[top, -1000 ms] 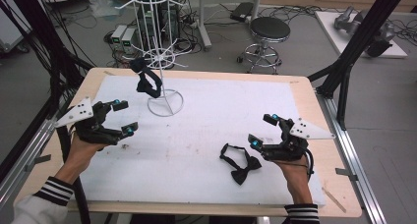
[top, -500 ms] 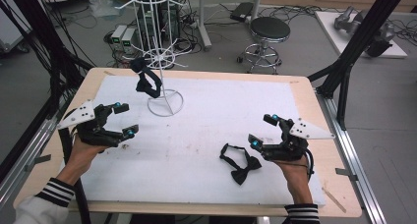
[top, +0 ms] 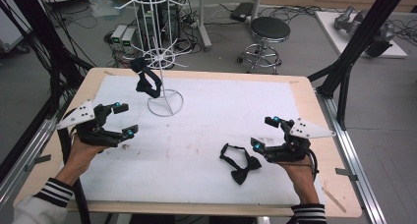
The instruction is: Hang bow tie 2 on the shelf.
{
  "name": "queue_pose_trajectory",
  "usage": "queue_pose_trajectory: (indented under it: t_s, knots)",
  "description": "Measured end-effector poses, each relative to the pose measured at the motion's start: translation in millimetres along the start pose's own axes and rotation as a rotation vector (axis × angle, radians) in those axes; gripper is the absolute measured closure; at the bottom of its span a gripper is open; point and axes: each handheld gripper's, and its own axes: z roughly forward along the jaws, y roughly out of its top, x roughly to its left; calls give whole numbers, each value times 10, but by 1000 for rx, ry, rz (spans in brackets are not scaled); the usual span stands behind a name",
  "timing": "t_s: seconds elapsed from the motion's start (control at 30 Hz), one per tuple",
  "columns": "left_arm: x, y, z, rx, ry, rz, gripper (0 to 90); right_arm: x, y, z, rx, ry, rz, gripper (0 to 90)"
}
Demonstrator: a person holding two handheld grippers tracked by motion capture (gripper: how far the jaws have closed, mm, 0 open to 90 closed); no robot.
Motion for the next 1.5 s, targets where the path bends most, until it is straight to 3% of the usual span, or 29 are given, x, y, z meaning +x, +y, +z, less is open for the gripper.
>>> queue_pose_trajectory:
  t_s: [0.23,0.37,0.53,0.8,1.17,1.5]
  knots:
    - [2,-3,-7,0,-12,0,157,-95,34,-29,138,40,-31,112]
    - [-11,2,-12,0,-20,6,157,-124,46,10,249,66,-78,112]
    - [-8,3,-23,8,-18,10,157,-154,38,71,342,104,-104,112]
    - [-5,13,-69,9,-26,19,157,-209,-15,129,462,152,-141,115]
    - [-42,22,-58,13,-37,28,157,-197,-139,264,632,217,-231,149]
    - [-50,7,-43,12,-41,23,157,-190,-230,338,728,257,-270,189]
